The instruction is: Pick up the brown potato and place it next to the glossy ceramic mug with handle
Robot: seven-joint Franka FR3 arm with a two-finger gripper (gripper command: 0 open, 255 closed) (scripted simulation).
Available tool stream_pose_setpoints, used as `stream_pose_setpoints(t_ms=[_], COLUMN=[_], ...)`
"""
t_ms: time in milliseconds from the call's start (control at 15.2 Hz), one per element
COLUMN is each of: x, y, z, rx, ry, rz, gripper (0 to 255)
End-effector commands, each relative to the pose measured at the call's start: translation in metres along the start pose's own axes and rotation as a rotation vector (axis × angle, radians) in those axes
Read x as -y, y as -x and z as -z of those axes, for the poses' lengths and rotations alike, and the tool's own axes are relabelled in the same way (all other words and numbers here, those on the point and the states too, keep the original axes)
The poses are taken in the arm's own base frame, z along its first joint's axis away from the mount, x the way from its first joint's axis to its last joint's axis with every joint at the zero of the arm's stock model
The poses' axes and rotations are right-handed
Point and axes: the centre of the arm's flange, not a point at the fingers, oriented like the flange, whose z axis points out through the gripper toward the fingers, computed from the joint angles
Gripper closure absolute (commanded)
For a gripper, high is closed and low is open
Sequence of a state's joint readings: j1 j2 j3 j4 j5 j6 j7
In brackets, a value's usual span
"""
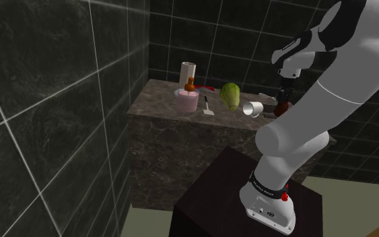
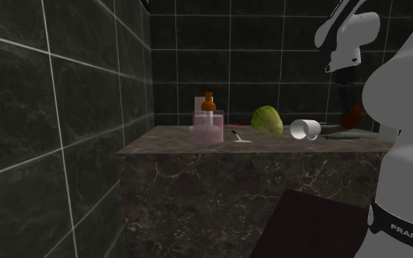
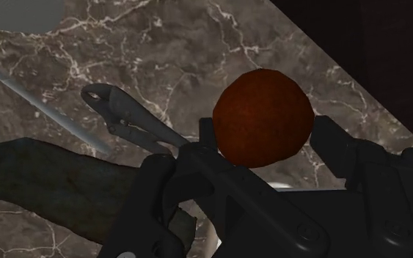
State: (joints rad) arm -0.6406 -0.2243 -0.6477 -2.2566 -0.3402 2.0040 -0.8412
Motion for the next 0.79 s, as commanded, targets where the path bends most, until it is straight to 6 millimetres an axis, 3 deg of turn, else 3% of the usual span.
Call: stream_pose_setpoints(t_ms=[0, 726], x=[0.001, 0.004], y=[-0.003, -0.013], z=[-0.010, -0.067], rx=[0.000, 0.000], ry=[0.000, 0.000], rz=[0.000, 0.000], gripper=[255, 255])
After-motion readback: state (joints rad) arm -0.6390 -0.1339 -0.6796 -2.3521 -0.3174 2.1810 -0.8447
